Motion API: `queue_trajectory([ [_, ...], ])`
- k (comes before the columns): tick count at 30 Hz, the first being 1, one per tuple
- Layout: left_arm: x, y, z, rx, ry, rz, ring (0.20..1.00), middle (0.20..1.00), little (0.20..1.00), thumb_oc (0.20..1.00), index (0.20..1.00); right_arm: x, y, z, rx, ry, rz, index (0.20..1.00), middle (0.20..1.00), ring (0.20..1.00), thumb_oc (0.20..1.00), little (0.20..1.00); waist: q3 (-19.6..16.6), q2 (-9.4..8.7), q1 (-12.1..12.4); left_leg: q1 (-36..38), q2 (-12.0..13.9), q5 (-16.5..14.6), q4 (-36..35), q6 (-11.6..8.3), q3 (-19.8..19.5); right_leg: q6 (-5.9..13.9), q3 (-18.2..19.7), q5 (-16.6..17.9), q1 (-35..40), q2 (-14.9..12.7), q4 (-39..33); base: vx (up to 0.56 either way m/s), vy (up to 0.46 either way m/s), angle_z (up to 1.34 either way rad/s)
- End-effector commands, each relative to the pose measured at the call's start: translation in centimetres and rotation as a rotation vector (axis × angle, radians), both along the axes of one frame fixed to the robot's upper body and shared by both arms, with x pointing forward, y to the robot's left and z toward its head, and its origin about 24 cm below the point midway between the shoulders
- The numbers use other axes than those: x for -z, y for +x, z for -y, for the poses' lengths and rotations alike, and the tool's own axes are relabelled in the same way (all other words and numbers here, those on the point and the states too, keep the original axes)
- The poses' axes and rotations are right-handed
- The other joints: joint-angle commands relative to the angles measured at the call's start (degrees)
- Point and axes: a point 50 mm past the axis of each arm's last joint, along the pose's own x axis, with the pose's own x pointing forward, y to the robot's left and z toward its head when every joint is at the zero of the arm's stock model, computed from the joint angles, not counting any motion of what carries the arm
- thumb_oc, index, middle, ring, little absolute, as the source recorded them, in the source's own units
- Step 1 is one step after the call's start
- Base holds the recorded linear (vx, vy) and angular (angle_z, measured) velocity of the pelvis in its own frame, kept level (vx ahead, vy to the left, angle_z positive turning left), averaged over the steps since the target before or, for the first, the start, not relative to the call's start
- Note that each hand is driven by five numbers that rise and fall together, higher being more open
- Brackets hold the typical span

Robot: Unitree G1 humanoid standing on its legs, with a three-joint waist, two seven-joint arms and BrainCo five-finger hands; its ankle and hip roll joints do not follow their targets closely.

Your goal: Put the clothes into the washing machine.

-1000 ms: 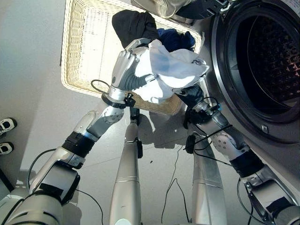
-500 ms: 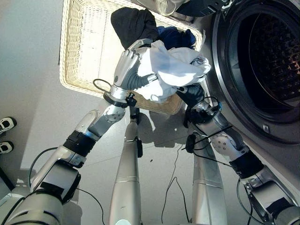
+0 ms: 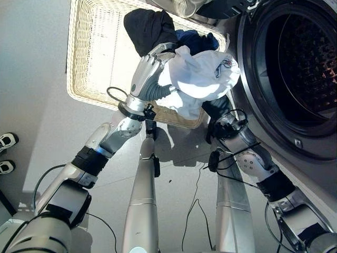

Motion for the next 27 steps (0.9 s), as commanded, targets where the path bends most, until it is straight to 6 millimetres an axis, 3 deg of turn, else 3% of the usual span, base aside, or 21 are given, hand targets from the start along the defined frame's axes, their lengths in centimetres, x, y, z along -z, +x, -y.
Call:
queue_trajectory([
  [1, -0.8, -2.5, 3.0, 0.182, 0.030, 0.101, 0.200, 0.200, 0.200, 0.200, 0.200, -4.2, -3.1, -2.6, -0.171, 0.120, 0.216, 0.200, 0.200, 0.200, 0.200, 0.200, -0.9, -1.54, 0.2, -1.1, -5.9, -2.2, 4.2, 4.59, -0.3, 5.07, -3.8, 7.8, 2.4, 3.0, -7.4, 0.00, 0.000, 0.00],
  [4, -0.9, -2.4, 2.8, 0.172, 0.005, 0.089, 0.200, 0.200, 0.200, 0.200, 0.200, -4.2, -3.2, -2.6, -0.173, 0.127, 0.218, 0.200, 0.200, 0.200, 0.200, 0.200, -0.9, -1.54, 0.2, -1.2, -6.0, -2.1, 4.1, 4.60, -0.3, 5.06, -3.8, 8.0, 2.4, 3.1, -7.6, 0.00, 0.000, 0.00],
  [5, -0.8, -2.2, 2.5, 0.156, -0.042, 0.072, 1.000, 1.000, 1.000, 1.000, 1.000, -4.2, -3.2, -2.5, -0.174, 0.132, 0.216, 0.200, 0.200, 0.200, 0.200, 0.200, -0.9, -1.53, 0.2, -1.1, -6.0, -2.1, 3.9, 4.54, -0.4, 5.09, -3.9, 8.1, 2.4, 3.1, -7.7, 0.00, 0.000, 0.00],
  [13, 0.1, -0.9, 0.9, 0.145, -0.304, -0.111, 1.000, 1.000, 1.000, 1.000, 1.000, -4.3, -3.0, -2.4, -0.161, 0.195, 0.205, 0.200, 0.200, 0.200, 0.200, 0.200, -0.9, -1.36, 0.8, -1.5, -6.3, -1.9, 3.9, 4.64, -0.7, 5.09, -4.1, 8.0, 2.2, 3.0, -7.7, 0.00, 0.000, 0.00],
  [27, 1.0, -1.0, 1.0, 0.291, -0.307, -0.301, 1.000, 1.000, 1.000, 1.000, 1.000, -4.3, -2.0, 0.8, -0.031, 0.371, 0.185, 0.200, 0.200, 0.200, 0.200, 0.200, -0.9, -0.89, 0.5, -1.7, -6.3, -1.6, 3.6, 4.95, -0.3, 5.17, -3.7, 8.3, 1.9, 3.0, -7.8, 0.00, 0.005, 0.00],
])
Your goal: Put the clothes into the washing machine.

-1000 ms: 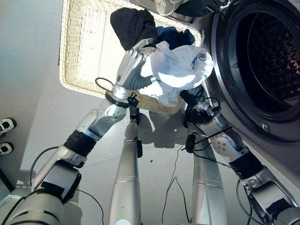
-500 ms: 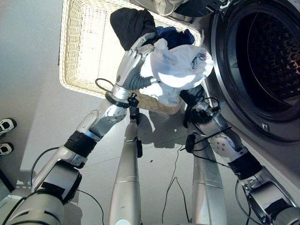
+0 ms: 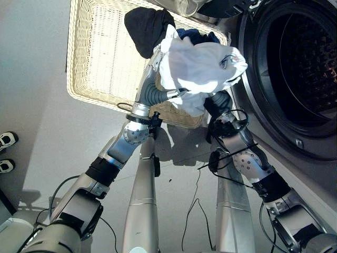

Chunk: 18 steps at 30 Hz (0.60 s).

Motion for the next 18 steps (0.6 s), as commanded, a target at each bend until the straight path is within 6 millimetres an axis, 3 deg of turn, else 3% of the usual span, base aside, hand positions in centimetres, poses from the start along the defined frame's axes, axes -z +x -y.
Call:
queue_trajectory([
  [1, -1.7, -1.7, 0.4, 0.119, -0.045, 0.085, 1.000, 1.000, 1.000, 1.000, 1.000, -3.6, -2.0, 0.0, -0.032, 0.146, 0.193, 0.200, 0.200, 0.200, 0.200, 0.200, -0.9, -0.89, 0.2, -1.0, -6.2, -1.4, 3.5, 4.75, -0.2, 4.90, -3.7, 8.1, 2.0, 2.9, -6.9, 0.00, 0.000, 0.00],
  [12, -1.7, -1.3, -0.4, 0.109, -0.034, 0.059, 1.000, 1.000, 1.000, 1.000, 1.000, -4.1, -1.3, 3.7, 0.147, 0.223, 0.209, 0.200, 0.200, 0.200, 0.200, 0.200, -0.9, -0.89, 0.2, -0.9, -6.3, -1.6, 3.7, 4.84, -0.5, 4.95, -3.5, 8.2, 2.1, 2.8, -6.4, 0.00, 0.000, 0.00],
  [18, -1.8, -0.9, -2.3, -0.027, -0.164, 0.122, 1.000, 1.000, 1.000, 1.000, 1.000, -4.1, -0.7, 5.3, 0.199, 0.278, 0.187, 0.200, 0.200, 0.200, 0.200, 0.200, -0.9, -1.08, 0.2, -0.8, -6.2, -1.9, 3.9, 4.80, -0.5, 4.93, -3.5, 8.0, 2.2, 2.9, -6.4, 0.00, 0.000, 0.00],
])
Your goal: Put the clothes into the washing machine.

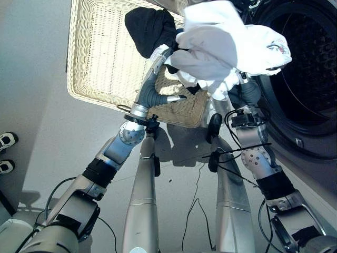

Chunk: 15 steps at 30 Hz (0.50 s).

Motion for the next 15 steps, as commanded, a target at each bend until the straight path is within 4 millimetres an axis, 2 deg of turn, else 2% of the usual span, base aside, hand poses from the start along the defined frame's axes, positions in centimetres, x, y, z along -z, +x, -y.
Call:
queue_trajectory([
  [1, -2.1, -0.7, -1.7, -0.074, -0.223, 0.169, 1.000, 1.000, 1.000, 1.000, 1.000, -2.5, -0.8, 1.3, 0.013, 0.123, 0.114, 0.200, 0.200, 0.200, 0.200, 0.200, -0.9, -1.12, 0.4, -0.8, -6.2, -1.9, 3.3, 4.72, -0.7, 4.90, -3.5, 7.6, 1.8, 2.8, -6.0, 0.00, 0.000, 0.00],
  [10, -0.9, 1.0, -3.6, -0.231, -0.311, 0.138, 1.000, 1.000, 1.000, 1.000, 1.000, -0.3, 1.7, 3.5, 0.010, 0.235, -0.045, 0.200, 0.200, 0.200, 0.200, 0.200, -0.9, -1.12, 0.6, -0.6, -5.8, -1.7, 3.2, 4.26, -0.5, 4.87, -3.8, 7.6, 2.0, 2.6, -6.0, 0.00, 0.000, 0.00],
  [15, -0.7, 2.0, -4.8, -0.310, -0.335, 0.121, 1.000, 1.000, 1.000, 1.000, 1.000, 0.6, 3.1, 5.6, 0.046, 0.285, -0.107, 0.200, 0.200, 0.200, 0.200, 0.200, -0.9, -1.04, 0.5, -0.4, -5.4, -1.5, 2.4, 3.87, -0.1, 4.85, -3.9, 7.7, 2.3, 2.9, -6.7, 0.00, 0.005, -0.02],
])
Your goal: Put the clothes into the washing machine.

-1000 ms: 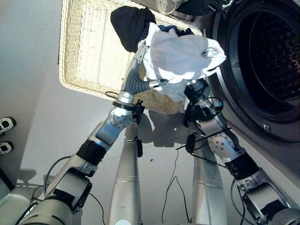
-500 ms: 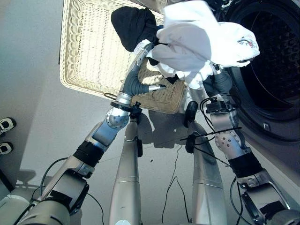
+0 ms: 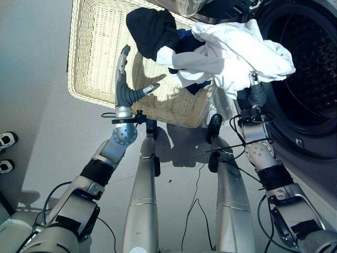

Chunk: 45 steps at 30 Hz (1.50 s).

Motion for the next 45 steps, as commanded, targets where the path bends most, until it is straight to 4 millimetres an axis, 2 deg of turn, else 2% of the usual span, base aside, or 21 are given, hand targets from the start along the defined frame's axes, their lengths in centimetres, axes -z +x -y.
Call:
queue_trajectory([
  [1, -2.2, -0.4, -0.5, -0.004, -0.062, 0.122, 1.000, 1.000, 1.000, 1.000, 1.000, -3.0, -0.6, 1.5, 0.005, 0.027, 0.156, 0.200, 0.200, 0.200, 0.200, 0.200, -0.9, -1.01, 0.5, -0.4, -5.6, -1.5, 2.2, 3.80, 0.1, 4.72, -3.9, 7.0, 1.6, 2.7, -5.6, 0.00, 0.000, 0.00],
  [10, -1.5, 0.7, -1.7, -0.094, -0.061, 0.071, 1.000, 1.000, 1.000, 1.000, 1.000, -2.3, 0.3, 4.0, 0.055, 0.087, 0.111, 0.200, 0.200, 0.200, 0.200, 0.200, -0.9, -1.11, 0.3, -0.2, -5.2, -1.4, 1.3, 3.39, 0.3, 4.81, -3.9, 7.0, 1.8, 3.1, -6.3, 0.00, 0.000, 0.00],
  [15, -1.2, 1.7, -2.2, -0.141, -0.037, 0.011, 1.000, 1.000, 1.000, 1.000, 1.000, -1.7, 1.4, 5.0, 0.089, 0.094, -0.009, 0.200, 0.200, 0.200, 0.200, 0.200, -0.9, -1.07, 0.3, -0.3, -5.0, -1.3, 1.3, 3.12, 0.5, 4.70, -3.9, 7.1, 1.7, 3.3, -6.6, 0.00, 0.000, 0.00],
  [16, -1.1, 1.9, -2.6, -0.152, -0.032, -0.014, 1.000, 1.000, 1.000, 1.000, 1.000, -2.0, 1.6, 6.3, 0.161, 0.129, -0.050, 0.200, 0.200, 0.200, 0.200, 0.200, -0.9, -0.98, 0.4, -0.1, -4.9, -1.4, 1.5, 3.04, 0.5, 4.67, -3.8, 7.1, 1.8, 3.3, -6.6, 0.00, 0.000, 0.00],
  [18, -0.3, 2.3, -4.3, -0.188, -0.022, -0.074, 1.000, 1.000, 1.000, 1.000, 1.000, -4.4, 0.8, 12.0, 0.443, 0.251, -0.116, 0.200, 0.200, 0.200, 0.200, 0.200, -0.9, -0.73, 0.7, 0.3, -4.4, -2.1, 2.1, 2.78, 0.6, 4.77, -3.7, 6.8, 2.4, 3.2, -6.3, 0.00, 0.000, 0.00],
  [19, 0.0, 2.3, -4.6, -0.198, -0.019, -0.085, 1.000, 1.000, 1.000, 1.000, 1.000, -4.8, 0.5, 13.2, 0.493, 0.283, -0.134, 0.200, 0.200, 0.200, 0.200, 0.200, -0.9, -0.71, 0.8, 0.3, -4.3, -2.4, 2.3, 2.77, 0.6, 4.77, -3.7, 6.7, 2.5, 3.2, -6.3, -0.01, 0.015, -0.03],
  [20, 1.4, 2.1, -5.2, -0.227, -0.013, -0.116, 1.000, 1.000, 1.000, 1.000, 1.000, -6.2, -1.3, 16.7, 0.700, 0.351, -0.140, 0.200, 0.200, 0.200, 0.200, 0.200, -0.9, -0.88, 1.1, 0.3, -3.8, -2.9, 2.3, 2.83, 0.4, 4.77, -3.9, 6.6, 2.9, 3.5, -6.4, -0.01, -0.009, -0.05],
  [21, 1.6, 2.0, -5.3, -0.232, -0.012, -0.120, 1.000, 1.000, 1.000, 1.000, 1.000, -6.7, -1.6, 17.1, 0.727, 0.361, -0.138, 0.200, 0.200, 0.200, 0.200, 0.200, -0.9, -0.95, 1.2, 0.2, -3.8, -3.0, 2.4, 2.82, 0.4, 4.74, -4.0, 6.6, 3.0, 3.6, -6.4, -0.02, -0.042, -0.10],
  [22, 2.4, 1.7, -5.8, -0.259, -0.002, -0.143, 1.000, 1.000, 1.000, 1.000, 1.000, -8.8, -3.5, 19.0, 0.890, 0.401, -0.091, 0.200, 0.200, 0.200, 0.200, 0.200, -0.9, -1.35, 1.4, -0.1, -3.5, -3.2, 2.3, 2.79, 0.2, 4.70, -4.4, 6.6, 3.0, 3.8, -6.5, -0.01, -0.040, -0.08],
  [24, 2.8, 1.4, -7.1, -0.293, -0.003, -0.165, 1.000, 1.000, 1.000, 1.000, 1.000, -11.5, -5.1, 19.8, 0.990, 0.411, -0.051, 0.200, 0.200, 0.200, 0.200, 0.200, -0.9, -2.08, 1.0, -0.2, -3.4, -3.4, 2.4, 2.75, 0.0, 4.62, -4.4, 6.9, 3.1, 4.2, -7.1, -0.01, -0.031, -0.08],
  [27, 3.8, 1.0, -8.8, -0.343, 0.005, -0.214, 1.000, 1.000, 1.000, 1.000, 1.000, -13.5, -7.9, 21.7, 1.147, 0.428, -0.013, 0.200, 0.200, 0.200, 0.200, 0.200, -0.9, -3.20, 0.3, 0.1, -3.2, -3.6, 2.5, 2.98, -0.4, 4.50, -4.0, 6.9, 3.7, 4.9, -7.3, -0.01, 0.001, -0.06],
  [28, 3.9, 0.9, -9.2, -0.356, 0.007, -0.226, 1.000, 1.000, 1.000, 1.000, 1.000, -13.8, -8.7, 22.3, 1.184, 0.446, -0.008, 0.222, 0.222, 0.222, 0.222, 0.222, -0.9, -3.53, 0.2, 0.3, -3.3, -3.6, 2.3, 3.05, -0.5, 4.44, -4.0, 6.9, 3.9, 5.1, -7.4, 0.00, 0.000, 0.00],
  [29, 4.3, 0.8, -9.6, -0.367, 0.004, -0.244, 1.000, 1.000, 1.000, 1.000, 1.000, -13.9, -9.5, 22.9, 1.210, 0.464, 0.003, 0.388, 0.388, 0.388, 0.388, 0.388, -0.9, -3.74, 0.1, 0.7, -3.2, -3.6, 2.1, 3.13, -0.5, 4.39, -3.9, 6.6, 4.3, 5.3, -7.4, 0.00, 0.000, 0.00],
  [30, 4.5, 0.8, -10.0, -0.378, 0.009, -0.259, 1.000, 1.000, 1.000, 1.000, 1.000, -14.0, -10.2, 23.5, 1.236, 0.463, 0.011, 0.658, 0.658, 0.658, 0.658, 0.658, -0.9, -3.99, 0.0, 1.0, -3.3, -3.6, 2.0, 3.21, -0.6, 4.32, -3.8, 6.5, 4.6, 5.4, -7.4, 0.00, 0.000, 0.00],
  [31, 4.4, 0.9, -10.4, -0.386, 0.011, -0.264, 1.000, 1.000, 1.000, 1.000, 1.000, -14.2, -10.7, 23.9, 1.248, 0.469, 0.025, 0.849, 0.849, 0.849, 0.849, 0.849, -0.9, -4.16, -0.1, 0.5, -3.5, -3.1, 2.0, 3.34, -0.8, 4.10, -3.8, 6.8, 4.2, 5.4, -7.5, 0.00, 0.000, 0.00],
  [33, 4.7, 0.8, -10.8, -0.395, 0.011, -0.287, 1.000, 1.000, 1.000, 1.000, 1.000, -14.3, -10.9, 24.1, 1.258, 0.443, 0.023, 1.000, 1.000, 1.000, 1.000, 1.000, -0.9, -4.24, -0.2, 1.1, -3.6, -3.6, 2.2, 3.35, -0.9, 4.06, -3.7, 6.3, 4.7, 5.6, -7.3, 0.00, 0.000, 0.00],
  [38, 4.9, 0.8, -11.5, -0.394, -0.002, -0.314, 1.000, 1.000, 1.000, 1.000, 1.000, -13.9, -10.5, 24.4, 1.235, 0.353, -0.034, 1.000, 1.000, 1.000, 1.000, 1.000, -0.9, -4.03, -0.1, 1.7, -4.2, -3.5, 1.8, 3.54, -1.0, 3.79, -3.7, 5.9, 5.2, 5.7, -7.6, 0.00, 0.000, 0.00],
  [39, 5.0, 0.8, -11.3, -0.384, 0.005, -0.312, 1.000, 1.000, 1.000, 1.000, 1.000, -13.5, -9.9, 24.4, 1.245, 0.254, -0.109, 1.000, 1.000, 1.000, 1.000, 1.000, -0.9, -3.94, 0.1, 1.8, -4.3, -3.5, 1.6, 3.66, -1.0, 3.70, -3.7, 5.9, 5.2, 5.7, -7.8, 0.00, 0.000, 0.00],
  [42, 4.8, 0.9, -10.8, -0.362, 0.015, -0.300, 1.000, 1.000, 1.000, 1.000, 1.000, -13.5, -8.9, 23.7, 1.247, 0.163, -0.183, 1.000, 1.000, 1.000, 1.000, 1.000, -0.9, -3.72, 0.6, 1.8, -4.5, -3.6, 1.8, 3.86, -1.1, 3.58, -3.9, 5.9, 5.3, 5.6, -7.8, 0.00, -0.010, 0.01],
  [43, 4.2, 1.1, -10.4, -0.342, 0.034, -0.283, 1.000, 1.000, 1.000, 1.000, 1.000, -12.9, -8.0, 23.4, 1.284, -0.016, -0.331, 1.000, 1.000, 1.000, 1.000, 1.000, -0.9, -3.56, 0.8, 1.9, -4.7, -3.5, 1.7, 3.95, -1.1, 3.65, -4.1, 5.9, 5.4, 5.4, -7.9, 0.00, -0.030, 0.02],
  [45, 3.8, 1.4, -9.9, -0.327, 0.044, -0.269, 1.000, 1.000, 1.000, 1.000, 1.000, -12.8, -7.4, 23.1, 1.304, -0.096, -0.411, 1.000, 1.000, 1.000, 1.000, 1.000, -0.9, -3.56, 1.1, 1.7, -4.9, -3.5, 1.8, 4.10, -1.2, 3.57, -4.2, 5.9, 5.4, 5.3, -8.0, 0.00, -0.017, 0.01],
])
